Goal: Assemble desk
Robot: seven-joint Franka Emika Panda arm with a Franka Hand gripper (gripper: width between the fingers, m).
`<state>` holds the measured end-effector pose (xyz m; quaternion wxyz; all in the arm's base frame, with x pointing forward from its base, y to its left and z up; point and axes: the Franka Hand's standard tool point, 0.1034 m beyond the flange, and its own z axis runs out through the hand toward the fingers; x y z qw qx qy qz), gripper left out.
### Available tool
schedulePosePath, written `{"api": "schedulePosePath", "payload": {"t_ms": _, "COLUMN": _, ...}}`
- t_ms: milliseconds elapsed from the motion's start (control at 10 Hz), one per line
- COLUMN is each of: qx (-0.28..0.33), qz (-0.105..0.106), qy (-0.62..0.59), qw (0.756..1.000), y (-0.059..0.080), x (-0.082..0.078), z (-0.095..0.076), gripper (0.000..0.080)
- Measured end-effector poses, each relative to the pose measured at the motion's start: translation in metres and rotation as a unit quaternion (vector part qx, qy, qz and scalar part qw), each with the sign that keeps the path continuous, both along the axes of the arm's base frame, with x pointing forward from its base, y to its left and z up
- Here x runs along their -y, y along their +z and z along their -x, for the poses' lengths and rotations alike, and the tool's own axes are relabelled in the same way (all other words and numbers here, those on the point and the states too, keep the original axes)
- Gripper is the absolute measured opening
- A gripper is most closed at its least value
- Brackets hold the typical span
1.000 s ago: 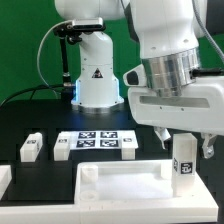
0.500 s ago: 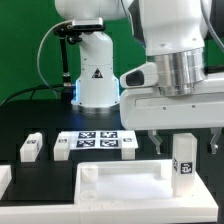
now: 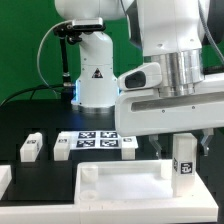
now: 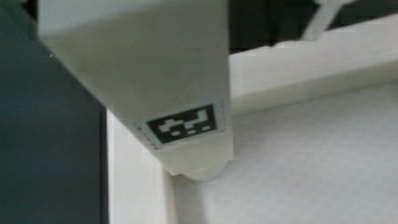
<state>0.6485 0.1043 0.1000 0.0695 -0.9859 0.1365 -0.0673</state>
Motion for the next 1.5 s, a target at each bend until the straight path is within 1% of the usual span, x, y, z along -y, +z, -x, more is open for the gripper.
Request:
{"api": "schedulePosePath", "payload": {"t_ms": 100, "qx": -0.002, "qz": -0.003, "qy": -0.026, "qw": 1.000, "y": 0.001, "x": 0.002, "z": -0.001, "gripper": 0.0308}}
{"api": "schedulePosePath", "payload": {"t_ms": 400, "qx": -0.016, "qz": -0.008, "qy": -0.123, "qw": 0.992, "y": 0.000, "x": 0.006, "z": 0.000, "gripper": 0.0308}}
{"api": "schedulePosePath", "payload": {"t_ms": 500, "qx": -0.021, "qz": -0.007, "qy": -0.142, "qw": 0.990, "y": -0.001, "x": 0.009, "z": 0.000, "gripper": 0.0308}}
{"api": "schedulePosePath", "payload": {"t_ms": 1000, "qx": -0.021, "qz": -0.005, "qy": -0.139, "qw": 0.990, "y": -0.001, "x": 0.010, "z": 0.000, "gripper": 0.0310}}
{"api": "schedulePosePath", "payload": {"t_ms": 1100, "qx": -0.022, "qz": -0.006, "qy": -0.140, "qw": 0.990, "y": -0.001, "x": 0.010, "z": 0.000, "gripper": 0.0382}}
{"api": "schedulePosePath", "payload": {"t_ms": 1200, "qx": -0.021, "qz": -0.006, "qy": -0.140, "qw": 0.990, "y": 0.001, "x": 0.010, "z": 0.000, "gripper": 0.0553}}
{"api": "schedulePosePath", "payload": {"t_ms": 1300, "qx": -0.021, "qz": -0.009, "qy": -0.132, "qw": 0.991, "y": 0.014, "x": 0.009, "z": -0.002, "gripper": 0.0553}}
{"api": "schedulePosePath", "payload": {"t_ms": 1400, "qx": -0.014, "qz": -0.015, "qy": -0.127, "qw": 0.992, "y": 0.039, "x": 0.010, "z": -0.004, "gripper": 0.0628}}
{"api": "schedulePosePath", "payload": {"t_ms": 1500, "qx": -0.012, "qz": -0.018, "qy": -0.126, "qw": 0.992, "y": 0.055, "x": 0.008, "z": -0.004, "gripper": 0.0628}}
